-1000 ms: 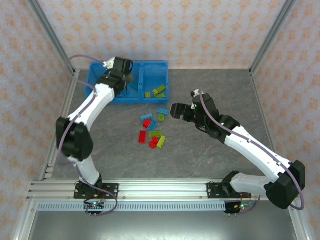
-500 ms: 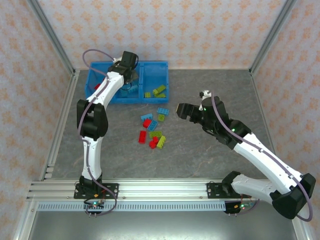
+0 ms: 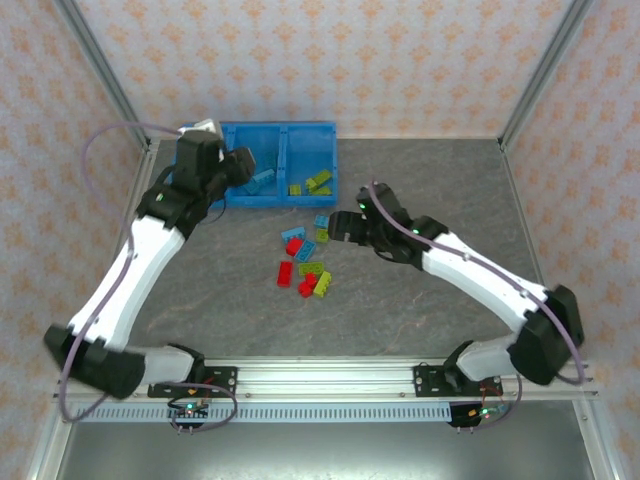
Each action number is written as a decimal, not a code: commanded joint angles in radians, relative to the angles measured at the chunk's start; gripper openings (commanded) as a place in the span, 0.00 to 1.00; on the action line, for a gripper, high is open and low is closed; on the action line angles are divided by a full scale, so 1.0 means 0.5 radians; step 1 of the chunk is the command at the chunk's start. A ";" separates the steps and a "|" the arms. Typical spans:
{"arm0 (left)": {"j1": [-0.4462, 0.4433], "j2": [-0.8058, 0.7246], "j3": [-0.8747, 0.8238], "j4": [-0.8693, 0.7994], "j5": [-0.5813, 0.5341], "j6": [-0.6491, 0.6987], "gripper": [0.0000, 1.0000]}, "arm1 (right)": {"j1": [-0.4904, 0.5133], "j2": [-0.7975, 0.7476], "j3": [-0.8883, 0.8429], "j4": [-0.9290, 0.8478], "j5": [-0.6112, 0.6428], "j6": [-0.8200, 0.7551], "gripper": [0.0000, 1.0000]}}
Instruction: Sort the legos into containers by color
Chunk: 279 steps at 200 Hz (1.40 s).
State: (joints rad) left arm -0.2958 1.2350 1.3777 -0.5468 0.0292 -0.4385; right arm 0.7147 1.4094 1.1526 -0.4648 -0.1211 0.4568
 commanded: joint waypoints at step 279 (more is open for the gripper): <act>-0.116 -0.872 -1.092 -0.043 0.256 1.727 0.95 | 0.211 1.811 1.623 -0.677 0.277 -0.438 0.73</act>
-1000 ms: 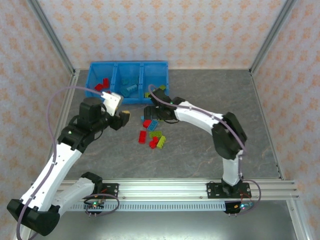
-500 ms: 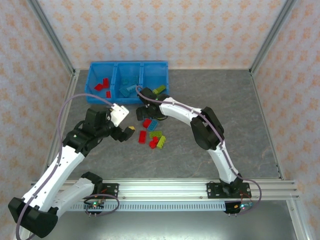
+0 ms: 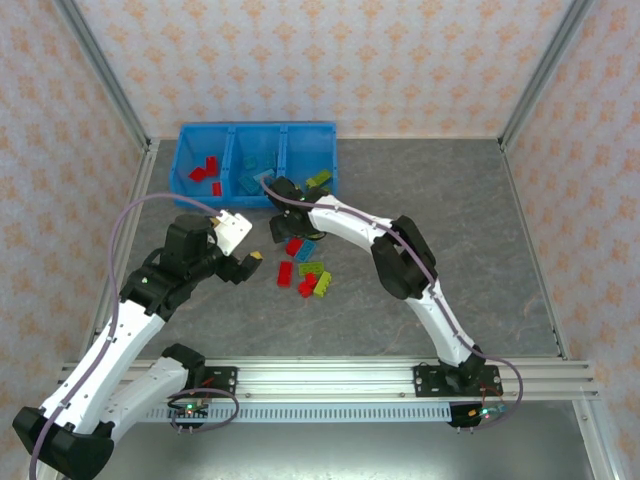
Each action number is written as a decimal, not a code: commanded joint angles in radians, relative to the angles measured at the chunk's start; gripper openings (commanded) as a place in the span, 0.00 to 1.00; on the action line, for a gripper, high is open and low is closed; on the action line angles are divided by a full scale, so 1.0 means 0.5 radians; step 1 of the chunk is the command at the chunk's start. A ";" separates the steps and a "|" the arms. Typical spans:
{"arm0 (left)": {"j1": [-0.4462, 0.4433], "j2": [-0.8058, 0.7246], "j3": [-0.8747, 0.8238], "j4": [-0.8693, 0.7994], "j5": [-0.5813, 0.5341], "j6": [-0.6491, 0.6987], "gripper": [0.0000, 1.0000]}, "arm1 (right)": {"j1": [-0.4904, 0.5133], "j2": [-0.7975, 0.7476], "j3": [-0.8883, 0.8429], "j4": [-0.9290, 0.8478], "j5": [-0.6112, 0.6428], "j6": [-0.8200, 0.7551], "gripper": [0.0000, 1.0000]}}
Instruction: Sort the legos into containers by color
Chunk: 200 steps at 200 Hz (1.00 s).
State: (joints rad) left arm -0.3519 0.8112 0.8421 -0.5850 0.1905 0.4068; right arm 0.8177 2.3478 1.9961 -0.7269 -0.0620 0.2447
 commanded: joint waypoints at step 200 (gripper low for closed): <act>-0.008 -0.037 -0.021 0.016 -0.099 0.047 0.95 | -0.022 -0.066 -0.105 -0.114 0.143 -0.179 0.88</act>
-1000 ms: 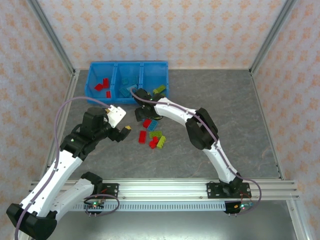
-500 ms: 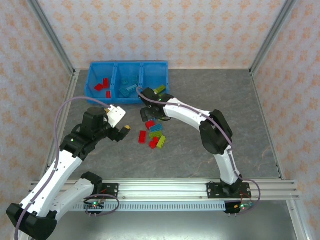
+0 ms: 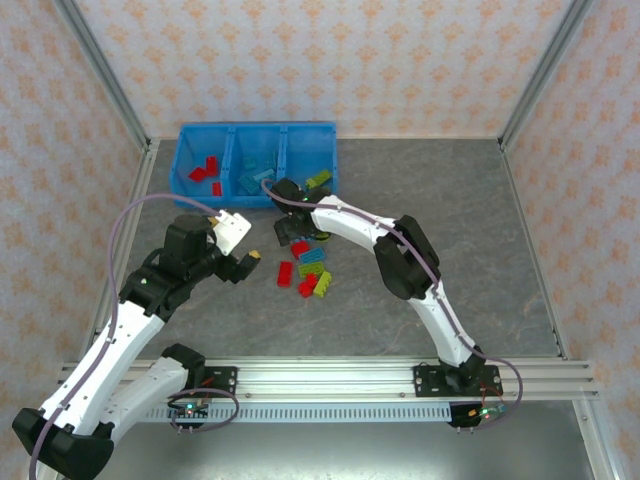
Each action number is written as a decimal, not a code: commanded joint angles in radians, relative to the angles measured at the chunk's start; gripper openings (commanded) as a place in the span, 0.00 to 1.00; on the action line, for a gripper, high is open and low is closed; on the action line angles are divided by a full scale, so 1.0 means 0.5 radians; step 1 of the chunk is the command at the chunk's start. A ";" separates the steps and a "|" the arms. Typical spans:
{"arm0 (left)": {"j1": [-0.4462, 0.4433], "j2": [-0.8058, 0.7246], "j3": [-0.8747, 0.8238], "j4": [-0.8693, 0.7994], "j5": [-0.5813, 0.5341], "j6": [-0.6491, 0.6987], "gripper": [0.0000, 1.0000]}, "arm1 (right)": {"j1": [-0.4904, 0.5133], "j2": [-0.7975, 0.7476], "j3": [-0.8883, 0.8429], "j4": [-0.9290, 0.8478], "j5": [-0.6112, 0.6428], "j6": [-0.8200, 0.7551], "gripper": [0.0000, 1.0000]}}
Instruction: Sort the legos into containers by color
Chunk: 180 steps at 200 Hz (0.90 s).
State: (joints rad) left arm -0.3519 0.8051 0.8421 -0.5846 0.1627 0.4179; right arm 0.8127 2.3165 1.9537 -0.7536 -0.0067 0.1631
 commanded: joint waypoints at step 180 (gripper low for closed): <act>-0.008 -0.015 -0.022 0.006 -0.137 0.007 0.97 | -0.027 -0.437 -0.054 0.147 0.131 0.099 0.61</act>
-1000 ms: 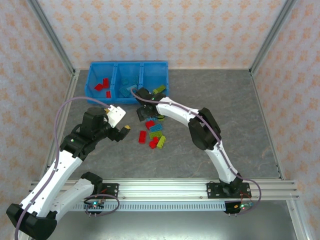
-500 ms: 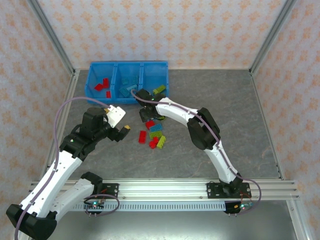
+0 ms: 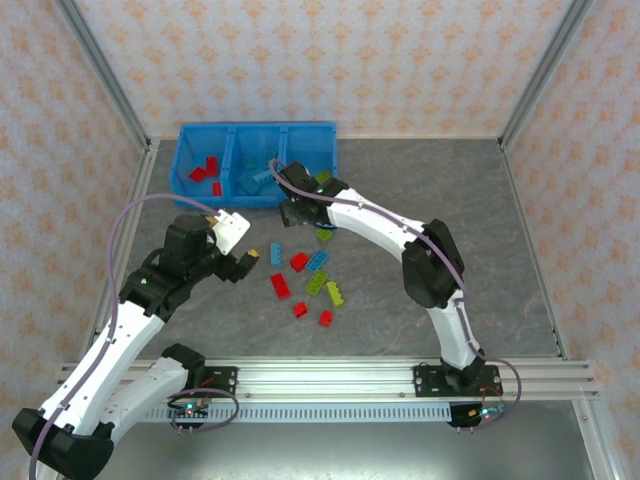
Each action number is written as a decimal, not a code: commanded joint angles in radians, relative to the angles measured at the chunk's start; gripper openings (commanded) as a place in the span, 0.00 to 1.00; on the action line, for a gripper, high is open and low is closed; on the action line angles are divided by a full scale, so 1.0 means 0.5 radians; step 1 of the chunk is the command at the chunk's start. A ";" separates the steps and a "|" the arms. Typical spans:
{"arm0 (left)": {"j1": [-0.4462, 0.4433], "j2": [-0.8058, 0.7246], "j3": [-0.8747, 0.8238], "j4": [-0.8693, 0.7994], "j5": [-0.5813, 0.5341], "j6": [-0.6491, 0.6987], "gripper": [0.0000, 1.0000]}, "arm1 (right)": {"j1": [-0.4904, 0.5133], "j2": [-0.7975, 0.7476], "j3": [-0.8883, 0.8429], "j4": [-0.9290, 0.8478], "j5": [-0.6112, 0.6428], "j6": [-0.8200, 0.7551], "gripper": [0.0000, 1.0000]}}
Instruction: Sort the legos into containers by color
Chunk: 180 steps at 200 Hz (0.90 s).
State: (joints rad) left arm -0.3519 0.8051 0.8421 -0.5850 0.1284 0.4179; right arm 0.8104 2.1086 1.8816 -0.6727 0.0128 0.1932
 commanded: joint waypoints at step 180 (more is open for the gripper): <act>-0.011 2.130 0.795 -0.012 0.016 -1.893 0.47 | -0.294 -1.025 -0.811 -0.299 -0.212 0.206 0.87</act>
State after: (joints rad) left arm -0.3538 1.8366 1.2144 -0.6083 0.1497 -0.4984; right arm 0.6666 1.6180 1.4826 -0.7982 -0.1043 0.3134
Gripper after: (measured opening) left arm 0.519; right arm 0.874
